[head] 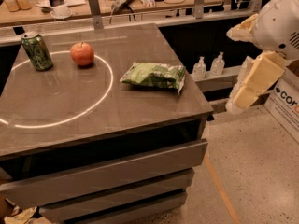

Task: Pick green can

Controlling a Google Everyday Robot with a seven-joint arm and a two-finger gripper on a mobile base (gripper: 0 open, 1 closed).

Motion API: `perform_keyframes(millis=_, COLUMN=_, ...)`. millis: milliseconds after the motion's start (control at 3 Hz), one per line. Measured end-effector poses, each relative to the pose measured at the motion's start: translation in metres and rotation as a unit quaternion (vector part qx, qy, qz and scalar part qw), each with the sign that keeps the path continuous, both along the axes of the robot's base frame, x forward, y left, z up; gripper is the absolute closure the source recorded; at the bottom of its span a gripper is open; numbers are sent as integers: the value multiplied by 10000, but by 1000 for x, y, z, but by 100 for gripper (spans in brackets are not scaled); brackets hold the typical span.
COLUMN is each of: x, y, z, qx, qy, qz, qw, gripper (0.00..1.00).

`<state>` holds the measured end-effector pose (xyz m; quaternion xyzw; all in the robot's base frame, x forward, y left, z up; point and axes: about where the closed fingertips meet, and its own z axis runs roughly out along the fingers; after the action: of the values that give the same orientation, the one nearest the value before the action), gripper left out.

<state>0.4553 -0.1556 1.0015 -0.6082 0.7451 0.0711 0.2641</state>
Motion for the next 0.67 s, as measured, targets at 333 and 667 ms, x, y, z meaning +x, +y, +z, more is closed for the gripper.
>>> perform_keyframes(millis=333, x=13, y=22, z=3, qx=412, qy=-214, qz=19, qw=9989, gripper=0)
perform_keyframes(millis=667, x=45, y=84, z=-4, qx=1351, qy=-390, qz=152, qw=9900, gripper=0)
